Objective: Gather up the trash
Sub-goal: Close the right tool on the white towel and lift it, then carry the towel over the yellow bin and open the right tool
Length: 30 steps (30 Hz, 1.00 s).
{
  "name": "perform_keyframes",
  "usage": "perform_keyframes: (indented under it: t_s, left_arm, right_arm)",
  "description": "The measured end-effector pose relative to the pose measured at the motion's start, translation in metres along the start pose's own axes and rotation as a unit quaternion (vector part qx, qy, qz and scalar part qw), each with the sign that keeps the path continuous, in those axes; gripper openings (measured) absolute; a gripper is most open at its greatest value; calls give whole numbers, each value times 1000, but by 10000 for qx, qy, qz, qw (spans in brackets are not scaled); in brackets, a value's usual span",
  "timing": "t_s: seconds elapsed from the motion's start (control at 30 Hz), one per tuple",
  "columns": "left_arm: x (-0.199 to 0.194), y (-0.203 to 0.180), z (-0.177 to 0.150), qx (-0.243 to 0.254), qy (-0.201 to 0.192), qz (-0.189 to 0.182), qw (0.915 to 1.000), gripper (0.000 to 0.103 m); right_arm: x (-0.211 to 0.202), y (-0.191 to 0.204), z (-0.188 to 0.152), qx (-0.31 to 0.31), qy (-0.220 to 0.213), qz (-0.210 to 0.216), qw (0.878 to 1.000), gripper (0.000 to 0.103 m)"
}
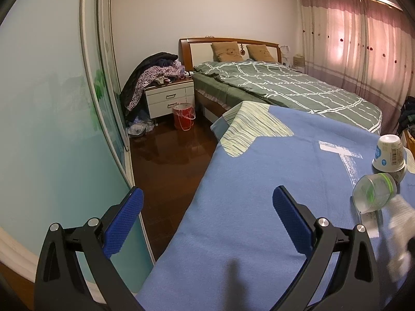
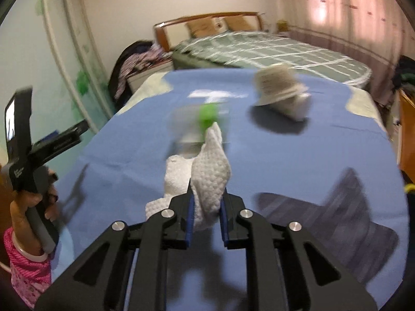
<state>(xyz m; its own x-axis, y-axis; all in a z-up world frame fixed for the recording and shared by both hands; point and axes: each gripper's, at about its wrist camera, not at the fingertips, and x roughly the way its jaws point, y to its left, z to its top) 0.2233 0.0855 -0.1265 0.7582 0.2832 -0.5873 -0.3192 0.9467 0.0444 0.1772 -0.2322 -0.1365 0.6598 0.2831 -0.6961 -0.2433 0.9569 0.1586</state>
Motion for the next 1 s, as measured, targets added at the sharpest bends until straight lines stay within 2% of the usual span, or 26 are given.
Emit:
perform_keyframes:
  t_s: [0.13, 0.3, 0.43, 0.53, 0.73, 0.77, 0.83, 0.9, 1.0]
  left_arm:
    - [0, 0, 0, 11, -6, -2, 10000, 98]
    - [-4, -2, 0, 39, -27, -55, 10000, 98]
    - [-5, -4, 1, 66, -24, -123, 9999, 98]
    - [-7, -6, 1, 93, -38, -140, 9999, 98]
    - [-7, -8, 0, 100, -19, -180, 9998, 98]
    - [-7, -8, 0, 90, -6, -209, 9997, 98]
    - [-6, -10, -1, 68, 91, -377, 9992, 98]
    - [-3, -15, -2, 84, 212, -534, 9983, 98]
    - [-2, -27, -5, 193, 353, -751, 9964, 98]
  right_arm:
    - [-26, -50, -4, 473, -294, -493, 9972, 16]
    - [-62, -121, -13, 1208, -686, -1305, 9817, 16]
    - [-92, -179, -29, 1905, -932, -2135, 9536, 17]
    - [-105, -214, -40, 2272, -959, -2611, 9333, 17]
    - [-116, -258, -65, 2909, -937, -3187, 8972, 20]
    - [-118, -264, -68, 2987, -927, -3250, 8925, 22]
    - [-120, -274, -74, 3143, -912, -3387, 8821, 36]
    - [-123, -278, -80, 3266, -955, -3434, 8754, 61]
    - [-125, -277, -79, 3265, -1069, -3517, 8708, 68]
